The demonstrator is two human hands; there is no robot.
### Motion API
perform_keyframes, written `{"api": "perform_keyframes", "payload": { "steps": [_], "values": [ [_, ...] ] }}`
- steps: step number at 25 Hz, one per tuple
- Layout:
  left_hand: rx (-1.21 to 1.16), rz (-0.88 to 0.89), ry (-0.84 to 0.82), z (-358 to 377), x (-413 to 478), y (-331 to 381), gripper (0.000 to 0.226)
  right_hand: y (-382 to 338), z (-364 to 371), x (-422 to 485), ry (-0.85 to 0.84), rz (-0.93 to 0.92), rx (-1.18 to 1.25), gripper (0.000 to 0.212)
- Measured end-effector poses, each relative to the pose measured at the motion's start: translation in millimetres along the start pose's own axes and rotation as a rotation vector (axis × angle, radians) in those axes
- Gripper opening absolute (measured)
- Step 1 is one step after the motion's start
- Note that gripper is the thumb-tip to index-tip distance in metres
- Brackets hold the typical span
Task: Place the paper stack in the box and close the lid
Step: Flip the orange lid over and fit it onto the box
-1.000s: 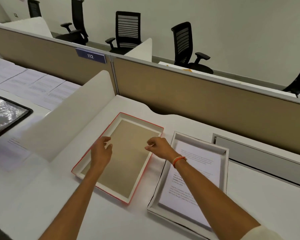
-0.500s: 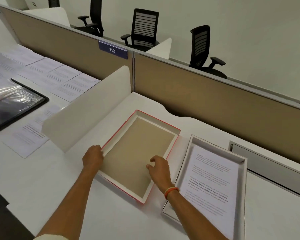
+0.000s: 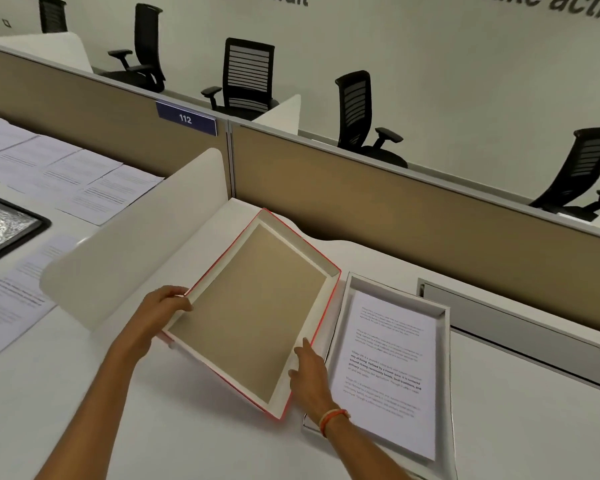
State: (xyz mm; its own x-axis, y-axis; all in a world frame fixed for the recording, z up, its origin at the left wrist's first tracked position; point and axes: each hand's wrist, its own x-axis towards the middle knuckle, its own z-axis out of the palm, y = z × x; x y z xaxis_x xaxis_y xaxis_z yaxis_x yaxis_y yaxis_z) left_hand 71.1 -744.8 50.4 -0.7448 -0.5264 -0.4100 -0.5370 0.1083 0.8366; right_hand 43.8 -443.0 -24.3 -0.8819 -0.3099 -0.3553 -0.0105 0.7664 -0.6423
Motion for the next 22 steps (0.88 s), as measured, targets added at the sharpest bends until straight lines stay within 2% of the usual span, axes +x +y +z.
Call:
{"api": "perform_keyframes", "payload": {
  "steps": [2, 4, 6, 8, 10, 12, 14, 18, 20, 22],
  "values": [
    [-0.071, 0.03, -0.074, 9, -23, 20, 0.033, 1, -8, -3, 0.035, -0.035, -0.112, 0.042],
    [-0.103, 0.084, -0.125, 23, -49, 36, 0.037, -12, -26, -6, 0.126, -0.035, -0.083, 0.033],
    [-0.125, 0.137, -0.137, 39, -72, 50, 0.044, -35, -53, -8, 0.199, 0.006, 0.176, 0.031],
    [-0.122, 0.183, -0.133, 59, -94, 62, 0.052, -61, -83, -12, 0.13, 0.065, 0.584, 0.033],
    [-0.057, 0.228, -0.116, 83, -115, 72, 0.056, -81, -111, -18, 0.032, 0.088, 0.831, 0.04],
    [0.042, 0.29, -0.087, 111, -138, 83, 0.058, -88, -134, -26, -0.004, 0.08, 0.871, 0.052],
    [0.121, 0.334, -0.092, 141, -160, 93, 0.063, -86, -153, -37, 0.024, 0.049, 0.883, 0.053],
    [0.191, 0.333, -0.337, 184, -183, 99, 0.077, -59, -183, -51, 0.211, 0.018, 0.787, 0.045],
    [0.126, 0.281, -0.388, 192, -173, 97, 0.073, -42, -195, -56, 0.235, 0.052, 0.767, 0.04],
    [0.084, 0.241, -0.286, 199, -147, 84, 0.056, -26, -204, -60, 0.234, 0.095, 0.776, 0.037]
  ]
}}
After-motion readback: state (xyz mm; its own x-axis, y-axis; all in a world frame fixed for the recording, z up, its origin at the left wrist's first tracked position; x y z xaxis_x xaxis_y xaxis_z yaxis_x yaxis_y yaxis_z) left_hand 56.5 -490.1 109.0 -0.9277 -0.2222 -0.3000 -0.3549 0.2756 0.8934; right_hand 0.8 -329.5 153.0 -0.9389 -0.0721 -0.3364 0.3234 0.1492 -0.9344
